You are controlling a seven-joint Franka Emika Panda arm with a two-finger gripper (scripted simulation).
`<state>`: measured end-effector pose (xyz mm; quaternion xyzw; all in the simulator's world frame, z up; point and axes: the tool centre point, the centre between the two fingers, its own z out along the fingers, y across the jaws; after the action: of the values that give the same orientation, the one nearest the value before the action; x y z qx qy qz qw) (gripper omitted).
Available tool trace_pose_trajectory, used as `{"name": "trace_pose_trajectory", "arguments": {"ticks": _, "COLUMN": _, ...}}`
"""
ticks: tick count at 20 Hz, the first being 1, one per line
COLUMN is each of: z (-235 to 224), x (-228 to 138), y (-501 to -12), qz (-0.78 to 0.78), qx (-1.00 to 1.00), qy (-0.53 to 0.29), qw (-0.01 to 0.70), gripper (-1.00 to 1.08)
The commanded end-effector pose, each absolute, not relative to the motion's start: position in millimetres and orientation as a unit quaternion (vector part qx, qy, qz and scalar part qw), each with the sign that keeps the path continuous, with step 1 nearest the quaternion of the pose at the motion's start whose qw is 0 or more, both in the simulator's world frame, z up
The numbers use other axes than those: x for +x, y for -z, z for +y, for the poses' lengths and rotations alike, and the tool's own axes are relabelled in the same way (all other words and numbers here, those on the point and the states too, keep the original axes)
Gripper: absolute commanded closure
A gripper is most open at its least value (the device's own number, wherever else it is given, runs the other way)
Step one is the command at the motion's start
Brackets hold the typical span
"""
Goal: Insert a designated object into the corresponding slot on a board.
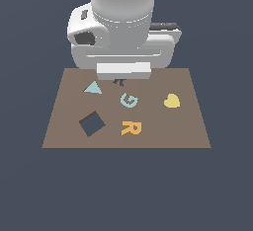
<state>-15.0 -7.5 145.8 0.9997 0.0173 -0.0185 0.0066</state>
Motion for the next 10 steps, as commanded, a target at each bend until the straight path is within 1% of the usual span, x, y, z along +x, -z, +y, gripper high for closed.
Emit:
{"name": "trace_pose_trajectory", "arguments": {"ticks": 1, "z": -7.5, "x": -15.0, "y": -145.8, "qz": 0.017, "qx": 1.000, "qy": 0.018, "qw": 0.007, "gripper": -0.92}}
{"name": "trace_pose_trajectory", "arguments": {"ticks": 10, "z": -10.0, "x": -11.4, "y": -142.4, "qz": 0.043, "qx": 0.999, "qy": 0.018, "qw": 0.006, "gripper": -0.92}}
